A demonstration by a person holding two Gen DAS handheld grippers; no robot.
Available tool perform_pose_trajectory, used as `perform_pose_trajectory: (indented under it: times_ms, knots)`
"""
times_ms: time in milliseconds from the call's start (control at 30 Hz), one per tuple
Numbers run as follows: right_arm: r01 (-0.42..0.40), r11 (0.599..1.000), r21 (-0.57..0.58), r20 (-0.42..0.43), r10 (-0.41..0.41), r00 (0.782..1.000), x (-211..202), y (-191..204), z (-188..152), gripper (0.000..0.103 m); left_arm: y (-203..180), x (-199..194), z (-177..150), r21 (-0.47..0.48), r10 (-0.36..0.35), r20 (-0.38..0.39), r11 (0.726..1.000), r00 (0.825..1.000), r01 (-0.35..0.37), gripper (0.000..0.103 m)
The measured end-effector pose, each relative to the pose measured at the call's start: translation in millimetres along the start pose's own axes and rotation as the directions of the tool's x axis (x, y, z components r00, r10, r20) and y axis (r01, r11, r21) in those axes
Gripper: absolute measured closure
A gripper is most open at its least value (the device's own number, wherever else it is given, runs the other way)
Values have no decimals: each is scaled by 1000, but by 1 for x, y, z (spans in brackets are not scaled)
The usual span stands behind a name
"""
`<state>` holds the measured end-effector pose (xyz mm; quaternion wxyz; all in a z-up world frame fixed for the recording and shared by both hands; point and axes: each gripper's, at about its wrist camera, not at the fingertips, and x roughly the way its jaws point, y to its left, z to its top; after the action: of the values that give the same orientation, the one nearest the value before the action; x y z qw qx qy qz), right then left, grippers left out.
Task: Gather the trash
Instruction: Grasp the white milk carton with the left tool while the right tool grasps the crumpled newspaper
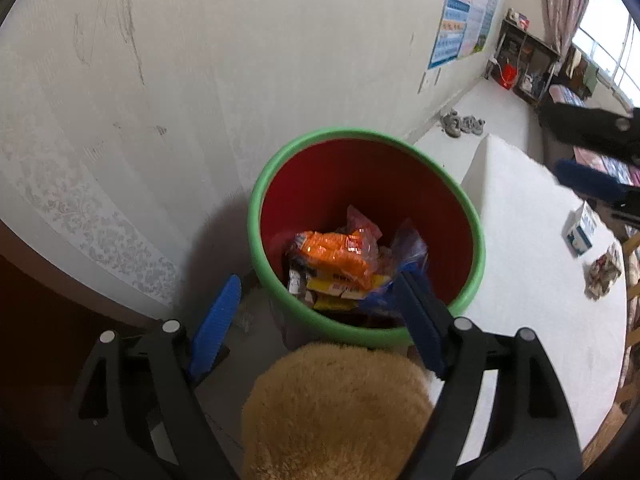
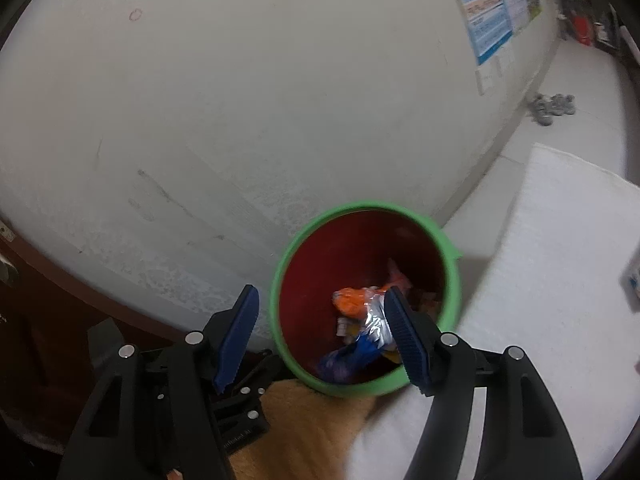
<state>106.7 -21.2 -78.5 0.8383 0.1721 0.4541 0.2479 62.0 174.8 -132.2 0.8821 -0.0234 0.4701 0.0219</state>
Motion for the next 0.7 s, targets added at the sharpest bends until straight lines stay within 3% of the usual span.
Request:
perform_pose_trajectory:
  times_ms: [67,333,500,700]
  knots:
    - [25,1000,11,26,-25,999,-15,-9,-7,32,-7,2,-3,27,1,-10,1000,1000,-1,27]
    - [219,972,80,71,-225,972,-77,-67,-58,32,-51,3,-10,106,-63,-25,992,998,66,26]
    - [336,929,158,55,-348,936,-115,-113,-101,32,-88,-4,-13,174,-111,-21,978,994,113,26]
    - [418,863,285,22,-442,897,-148,-162,-150,32,-129,-7,-24,235,-152,-50,959,987,159,25]
